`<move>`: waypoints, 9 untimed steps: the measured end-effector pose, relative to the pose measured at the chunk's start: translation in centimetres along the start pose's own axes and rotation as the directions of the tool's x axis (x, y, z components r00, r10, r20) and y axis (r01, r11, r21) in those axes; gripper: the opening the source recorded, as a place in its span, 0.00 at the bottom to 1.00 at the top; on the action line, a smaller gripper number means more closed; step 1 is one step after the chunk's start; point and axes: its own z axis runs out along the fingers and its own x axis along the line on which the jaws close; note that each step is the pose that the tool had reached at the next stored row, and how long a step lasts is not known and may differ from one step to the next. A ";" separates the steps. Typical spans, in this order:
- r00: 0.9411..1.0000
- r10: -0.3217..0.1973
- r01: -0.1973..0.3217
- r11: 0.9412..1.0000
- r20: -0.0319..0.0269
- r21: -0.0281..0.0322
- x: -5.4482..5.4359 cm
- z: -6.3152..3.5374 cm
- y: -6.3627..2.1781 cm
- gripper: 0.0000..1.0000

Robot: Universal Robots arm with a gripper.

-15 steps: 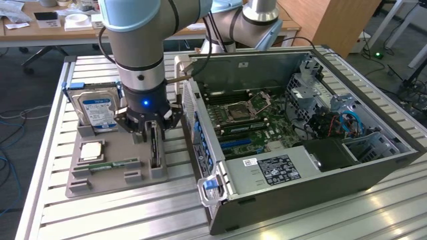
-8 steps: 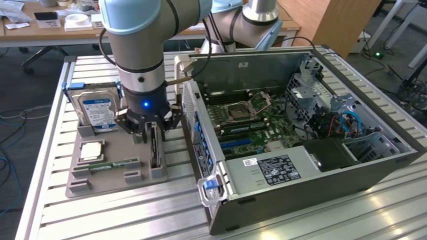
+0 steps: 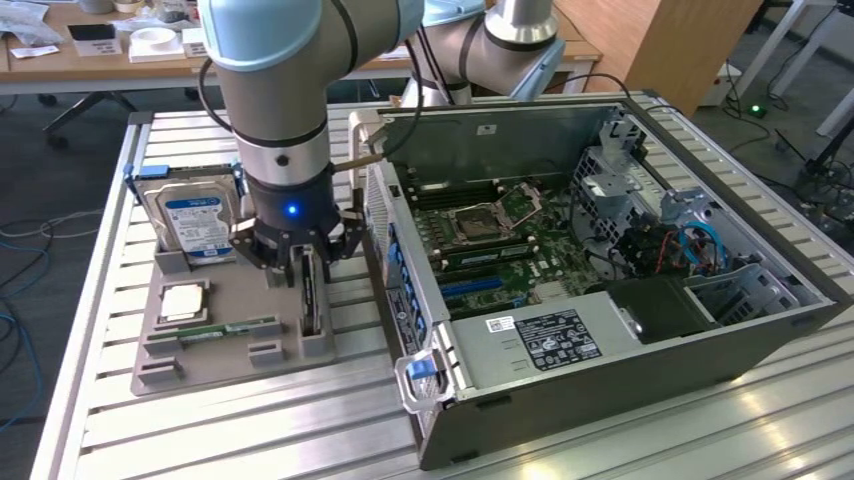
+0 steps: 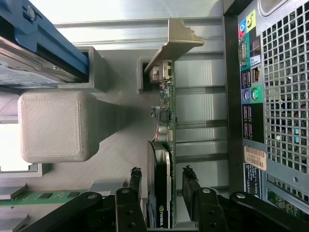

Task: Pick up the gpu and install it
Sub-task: 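Pick up the gpu and move the gpu toward the slot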

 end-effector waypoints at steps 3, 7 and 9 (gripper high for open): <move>1.000 0.000 0.000 1.000 0.000 0.000 0.0 0.01 0.00 0.47; 1.000 0.000 0.000 1.000 0.000 0.000 0.1 0.12 0.00 0.47; 1.000 0.000 0.000 1.000 0.000 0.000 0.1 0.14 0.00 0.47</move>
